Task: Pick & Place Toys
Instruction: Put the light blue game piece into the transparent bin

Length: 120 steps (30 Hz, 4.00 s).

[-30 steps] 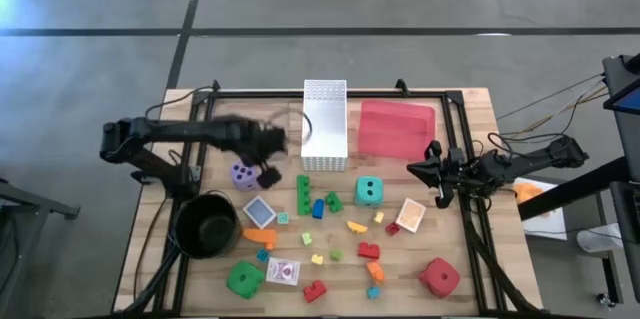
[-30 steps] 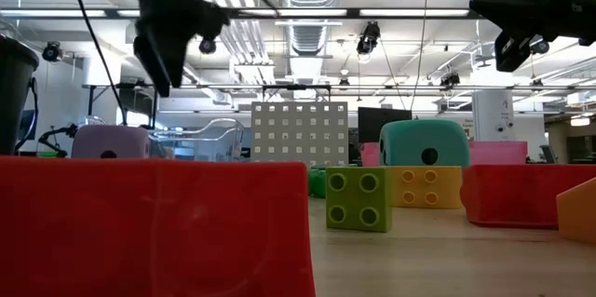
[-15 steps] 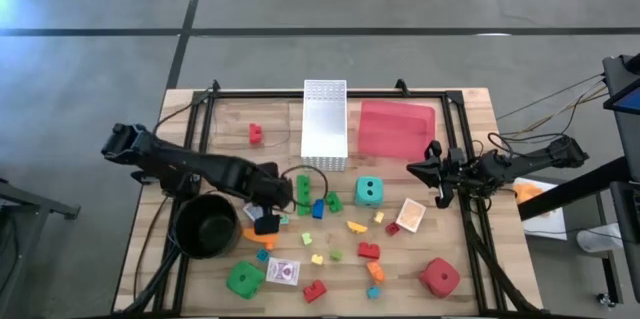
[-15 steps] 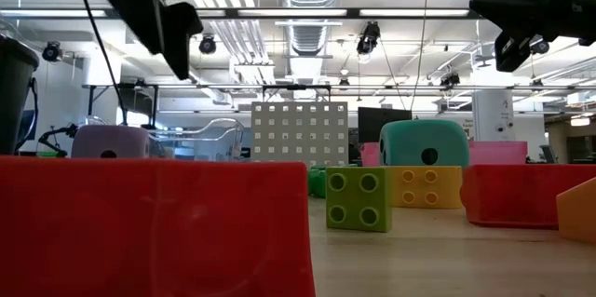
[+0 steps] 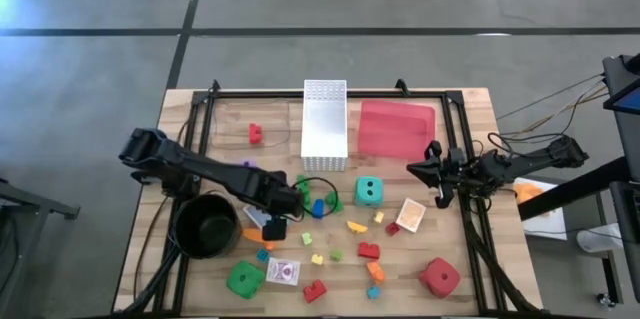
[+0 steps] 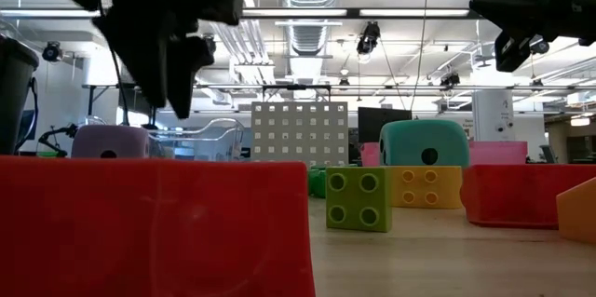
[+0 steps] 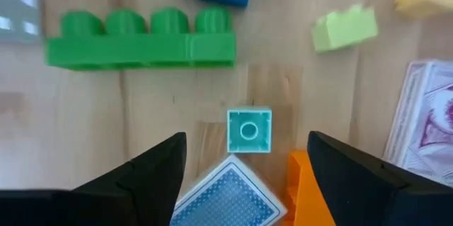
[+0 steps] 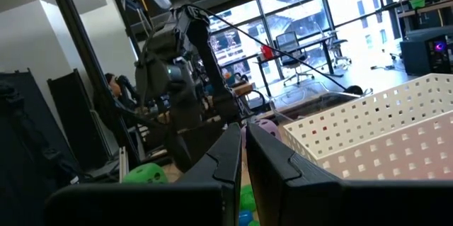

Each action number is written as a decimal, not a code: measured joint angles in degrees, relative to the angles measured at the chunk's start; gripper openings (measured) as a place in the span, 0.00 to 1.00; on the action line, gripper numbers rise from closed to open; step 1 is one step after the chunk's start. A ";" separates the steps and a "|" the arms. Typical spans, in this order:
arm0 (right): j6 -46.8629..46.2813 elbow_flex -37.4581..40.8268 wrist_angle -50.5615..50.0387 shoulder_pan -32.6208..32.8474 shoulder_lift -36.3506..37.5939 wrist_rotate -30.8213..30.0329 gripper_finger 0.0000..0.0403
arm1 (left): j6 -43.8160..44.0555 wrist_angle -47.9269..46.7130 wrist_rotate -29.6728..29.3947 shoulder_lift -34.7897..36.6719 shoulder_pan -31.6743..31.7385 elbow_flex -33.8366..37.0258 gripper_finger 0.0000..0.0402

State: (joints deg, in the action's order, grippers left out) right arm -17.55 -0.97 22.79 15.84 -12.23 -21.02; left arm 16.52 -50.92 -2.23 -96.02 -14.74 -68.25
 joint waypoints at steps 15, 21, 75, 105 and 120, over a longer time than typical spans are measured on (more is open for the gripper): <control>0.01 0.00 0.00 0.00 0.09 -0.02 0.05 | -4.54 1.93 0.38 -6.90 -0.03 -0.04 0.74; 0.01 0.00 -0.02 0.00 0.09 -0.02 0.05 | -5.87 2.06 0.74 -8.53 -0.45 0.02 0.74; 0.00 0.00 0.00 0.02 0.09 0.00 0.05 | -5.78 3.88 2.36 -10.74 -1.20 1.92 0.32; 0.01 0.00 0.00 0.01 0.03 -0.01 0.05 | -3.22 -27.49 -16.49 -1.92 16.28 -28.92 0.32; 0.01 0.00 0.00 0.00 0.08 -0.02 0.05 | 7.99 -31.40 -20.91 -0.20 36.32 -26.19 0.32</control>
State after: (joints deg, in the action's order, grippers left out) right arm -17.54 -0.97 22.79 15.84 -12.15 -21.04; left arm 24.51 -82.32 -23.14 -96.22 21.57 -94.44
